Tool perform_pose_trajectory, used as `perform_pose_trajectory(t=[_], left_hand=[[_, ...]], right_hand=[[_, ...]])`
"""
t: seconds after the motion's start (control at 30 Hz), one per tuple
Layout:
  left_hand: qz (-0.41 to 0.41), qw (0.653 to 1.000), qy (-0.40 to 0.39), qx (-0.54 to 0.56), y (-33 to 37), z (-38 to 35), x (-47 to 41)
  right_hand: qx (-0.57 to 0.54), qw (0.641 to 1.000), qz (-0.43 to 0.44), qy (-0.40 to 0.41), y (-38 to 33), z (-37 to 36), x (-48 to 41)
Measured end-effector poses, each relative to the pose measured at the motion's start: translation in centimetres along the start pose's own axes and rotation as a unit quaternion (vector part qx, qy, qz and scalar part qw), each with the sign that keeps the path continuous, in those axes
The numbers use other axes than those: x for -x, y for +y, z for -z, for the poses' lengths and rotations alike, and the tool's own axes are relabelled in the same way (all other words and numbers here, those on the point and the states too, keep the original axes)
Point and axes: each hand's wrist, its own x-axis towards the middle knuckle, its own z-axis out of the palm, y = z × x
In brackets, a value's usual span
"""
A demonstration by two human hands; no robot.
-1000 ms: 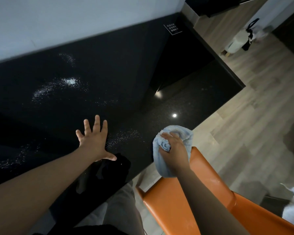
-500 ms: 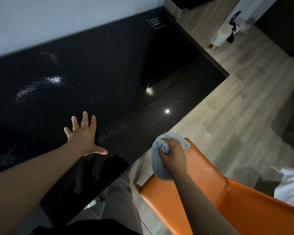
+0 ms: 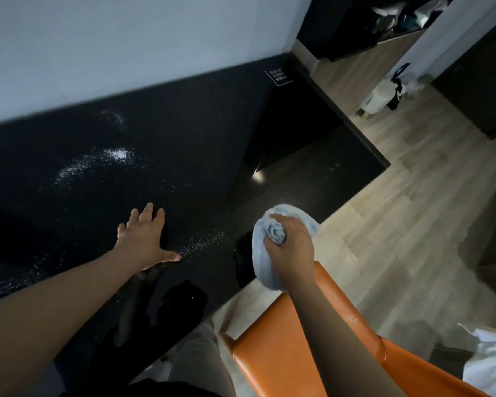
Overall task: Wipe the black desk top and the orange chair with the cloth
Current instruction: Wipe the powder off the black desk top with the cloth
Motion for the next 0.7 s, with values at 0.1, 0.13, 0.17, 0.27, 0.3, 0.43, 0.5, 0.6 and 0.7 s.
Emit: perform_pose_trajectory(t=[0.1, 0.13, 0.17, 0.27, 0.3, 0.43, 0.5, 0.6, 0.7], left_hand=[[0.027, 1.0, 0.007, 0.013, -1.6, 1.3, 0.0], [0.037, 0.999, 0.012, 0.021, -2.2, 1.7, 0.0], [0.047, 0.998, 0.019, 0.03, -2.9, 2.0, 0.0], [0.076, 0.995, 0.031, 0.055, -4.9, 2.9, 0.0], [0.085, 0.994, 0.032, 0.061, -5.5, 3.0, -0.1], [0.122, 0.989, 0.038, 0.076, -7.7, 3.0, -0.7], [0.137, 0.986, 0.041, 0.087, -8.7, 2.9, -1.3], [0.165, 0.98, 0.04, 0.099, -9.7, 3.2, -2.4], [0.178, 0.978, 0.021, 0.104, -10.4, 3.6, -3.6]], right_hand=[[-0.018, 0.998, 0.052, 0.017, -3.9, -0.9, -3.1], [-0.022, 0.997, 0.07, 0.017, -5.2, -1.2, -4.2], [-0.023, 0.996, 0.086, 0.013, -6.6, -1.6, -5.4], [-0.019, 0.991, 0.133, -0.012, -10.4, -2.7, -8.9], [-0.02, 0.989, 0.148, -0.016, -11.5, -3.1, -9.9], [-0.015, 0.979, 0.196, -0.043, -15.1, -4.9, -14.0], [-0.002, 0.974, 0.219, -0.051, -16.7, -5.8, -16.2], [-0.004, 0.967, 0.248, -0.052, -18.9, -7.5, -19.4], [-0.025, 0.963, 0.261, -0.064, -20.9, -9.7, -22.3]])
